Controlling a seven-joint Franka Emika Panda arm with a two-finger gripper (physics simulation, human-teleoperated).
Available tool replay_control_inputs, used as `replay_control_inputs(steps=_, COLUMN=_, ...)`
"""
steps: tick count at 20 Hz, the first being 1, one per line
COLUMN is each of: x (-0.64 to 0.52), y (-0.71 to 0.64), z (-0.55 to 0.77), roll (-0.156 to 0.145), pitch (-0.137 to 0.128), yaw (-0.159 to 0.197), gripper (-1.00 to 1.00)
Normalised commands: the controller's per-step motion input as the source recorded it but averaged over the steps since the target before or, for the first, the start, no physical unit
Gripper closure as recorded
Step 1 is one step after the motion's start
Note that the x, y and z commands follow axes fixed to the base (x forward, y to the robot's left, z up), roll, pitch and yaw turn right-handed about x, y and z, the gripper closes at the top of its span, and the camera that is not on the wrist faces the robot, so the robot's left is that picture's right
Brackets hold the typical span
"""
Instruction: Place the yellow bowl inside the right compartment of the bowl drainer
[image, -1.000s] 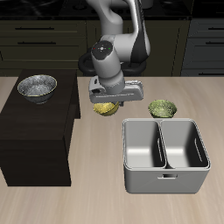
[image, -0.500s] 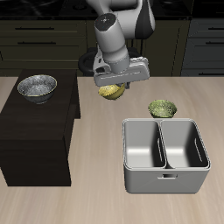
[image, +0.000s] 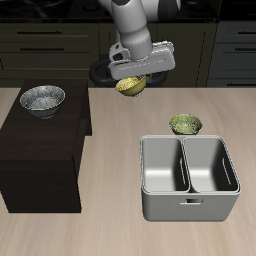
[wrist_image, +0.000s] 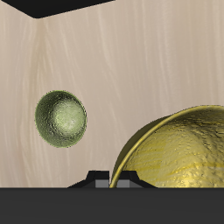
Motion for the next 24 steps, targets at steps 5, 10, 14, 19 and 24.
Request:
replay_control_inputs(steps=5, x=-0.15, y=0.09, z=0.45, roll=0.025, pitch=-0.035, yaw=-0.023, gripper=1.0)
replay_control_inputs(steps=10, x=0.0, y=0.05, z=0.32, roll=-0.008, pitch=-0.033, yaw=-0.017, gripper=1.0)
replay_control_inputs(steps=14, x=0.19, y=0.02, z=-0.08, roll=-0.013, pitch=0.025, yaw=0.017, gripper=1.0)
replay_control_inputs(steps=19, x=0.22, y=-0.03, z=0.07, roll=-0.024, pitch=0.008, yaw=-0.006, gripper=1.0)
replay_control_inputs(steps=24, x=0.34, y=0.09, z=0.1, roll=-0.029, pitch=0.018, yaw=0.006, gripper=1.0)
